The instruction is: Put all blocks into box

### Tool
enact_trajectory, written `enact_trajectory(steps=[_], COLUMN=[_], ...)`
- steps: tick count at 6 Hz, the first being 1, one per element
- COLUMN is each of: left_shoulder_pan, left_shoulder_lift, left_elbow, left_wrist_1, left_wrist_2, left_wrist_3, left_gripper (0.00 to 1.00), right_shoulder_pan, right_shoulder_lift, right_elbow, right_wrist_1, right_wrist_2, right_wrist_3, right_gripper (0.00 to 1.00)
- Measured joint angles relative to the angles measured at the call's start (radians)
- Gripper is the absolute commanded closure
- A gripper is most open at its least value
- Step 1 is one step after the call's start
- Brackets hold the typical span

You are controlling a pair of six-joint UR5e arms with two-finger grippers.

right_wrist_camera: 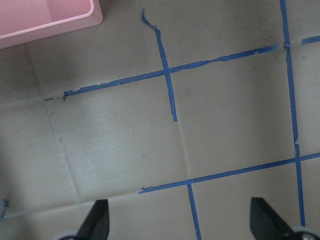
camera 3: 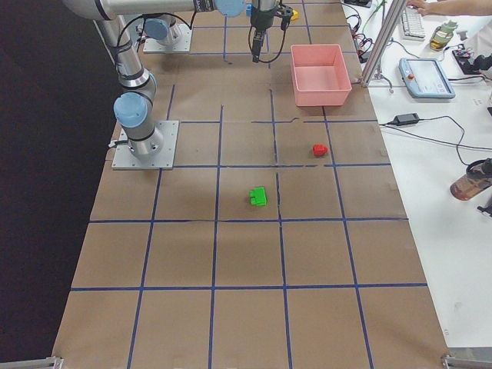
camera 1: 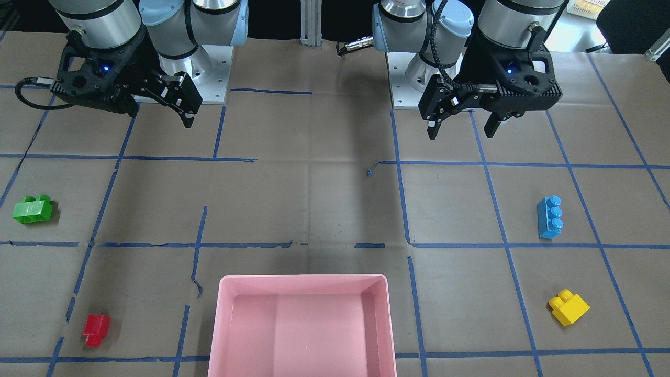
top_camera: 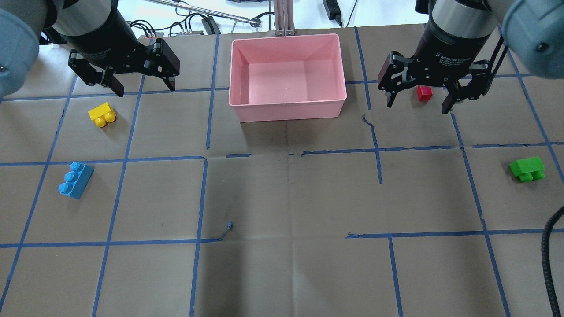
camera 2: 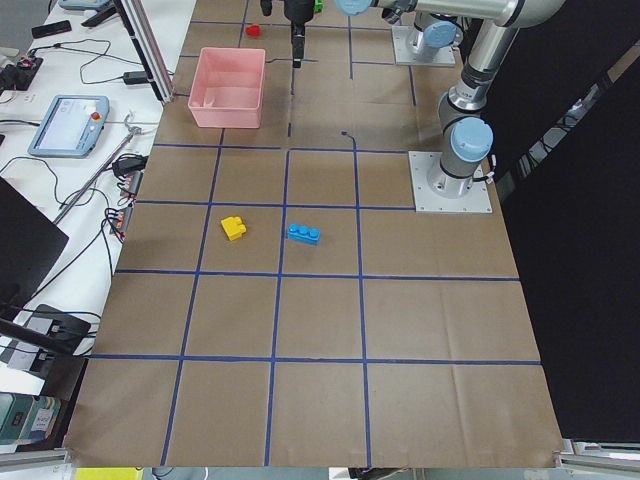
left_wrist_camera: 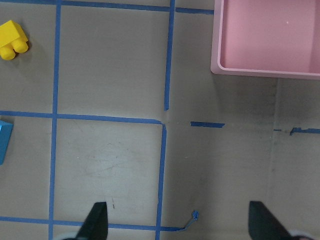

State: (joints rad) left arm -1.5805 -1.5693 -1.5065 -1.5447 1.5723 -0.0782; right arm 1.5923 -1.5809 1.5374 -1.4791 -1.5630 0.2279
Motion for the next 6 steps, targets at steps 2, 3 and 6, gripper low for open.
enact_trajectory(steps=[2, 3, 6], left_shoulder_pan=[0.001, 0.006, 0.182], left_shoulder_lift=[0.002, 0.004, -0.025], left_elbow=[0.0, -0.002, -0.033], left_wrist_1=[0.0, 0.0, -0.006], left_wrist_2=[0.0, 0.002, 0.001], left_wrist_3=[0.0, 0.0, 0.119], left_gripper=[0.0, 0.0, 0.0], right_shoulder_pan=[0.0, 0.0, 0.0], right_shoulder_lift=[0.016, 0.024, 0.027], right_elbow=[-0.018, -0.025, -0.028], right_wrist_1=[-0.007, -0.006, -0.003], right_wrist_2=[0.0, 0.001, 0.0], right_wrist_3=[0.0, 0.0, 0.001], right_gripper=[0.0, 0.0, 0.0])
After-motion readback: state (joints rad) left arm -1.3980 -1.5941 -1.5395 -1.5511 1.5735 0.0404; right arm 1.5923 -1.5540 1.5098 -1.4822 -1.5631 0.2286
